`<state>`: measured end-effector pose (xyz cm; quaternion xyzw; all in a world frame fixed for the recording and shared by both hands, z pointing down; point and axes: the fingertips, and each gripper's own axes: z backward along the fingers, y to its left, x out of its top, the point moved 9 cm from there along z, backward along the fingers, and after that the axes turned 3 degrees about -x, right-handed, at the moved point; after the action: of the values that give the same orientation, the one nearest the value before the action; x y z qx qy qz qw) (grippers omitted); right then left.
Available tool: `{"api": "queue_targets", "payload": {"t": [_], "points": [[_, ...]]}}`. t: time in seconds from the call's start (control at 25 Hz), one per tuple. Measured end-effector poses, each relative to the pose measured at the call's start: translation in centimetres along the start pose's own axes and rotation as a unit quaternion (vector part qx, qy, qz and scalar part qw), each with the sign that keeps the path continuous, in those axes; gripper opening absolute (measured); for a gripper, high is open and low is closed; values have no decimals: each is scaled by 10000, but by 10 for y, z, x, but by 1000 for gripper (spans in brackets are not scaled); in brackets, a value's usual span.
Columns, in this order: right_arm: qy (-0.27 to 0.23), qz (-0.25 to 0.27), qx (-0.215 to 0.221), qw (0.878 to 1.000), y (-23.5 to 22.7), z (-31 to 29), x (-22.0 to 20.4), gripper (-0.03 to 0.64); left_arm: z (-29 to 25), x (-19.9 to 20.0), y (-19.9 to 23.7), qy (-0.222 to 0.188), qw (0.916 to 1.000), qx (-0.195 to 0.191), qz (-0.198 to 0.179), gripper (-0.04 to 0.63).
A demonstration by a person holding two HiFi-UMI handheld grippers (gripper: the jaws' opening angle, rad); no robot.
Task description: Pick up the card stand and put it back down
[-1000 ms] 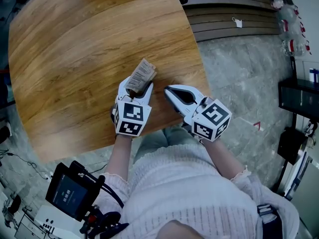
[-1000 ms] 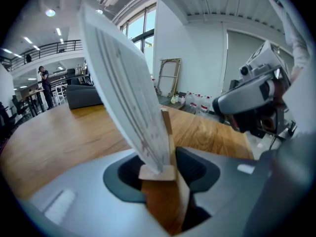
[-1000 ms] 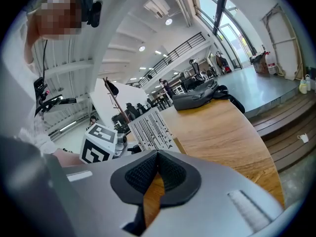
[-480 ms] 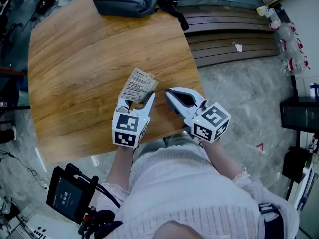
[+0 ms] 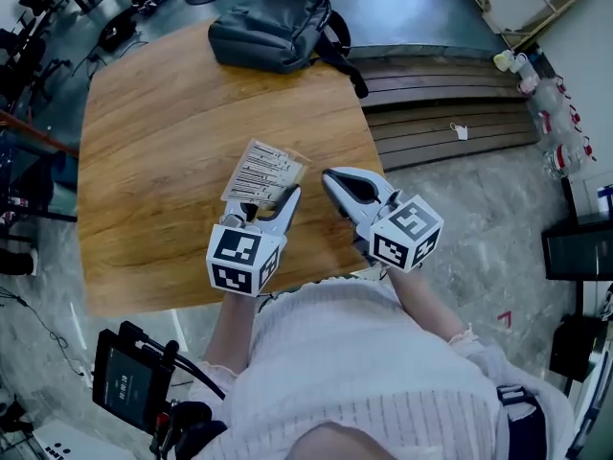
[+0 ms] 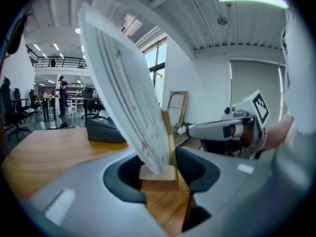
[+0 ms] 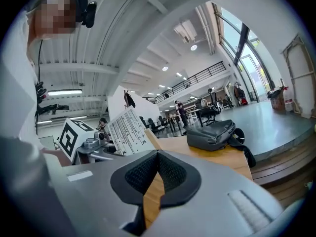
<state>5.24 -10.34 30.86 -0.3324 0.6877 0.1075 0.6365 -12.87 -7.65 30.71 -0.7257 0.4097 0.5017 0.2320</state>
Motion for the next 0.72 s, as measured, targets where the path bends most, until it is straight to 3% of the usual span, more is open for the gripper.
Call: {"api": "queue_targets", "payload": {"t": [0.24,0.72], "points": [[-119,136,129,9998,-1,-12,5,-4,2,5,14,-155,9998,134,-14,190],[-112,108,100,9998,-1,-15,2,-4,1,-5,20,-24,9998,191,106,190]]}}
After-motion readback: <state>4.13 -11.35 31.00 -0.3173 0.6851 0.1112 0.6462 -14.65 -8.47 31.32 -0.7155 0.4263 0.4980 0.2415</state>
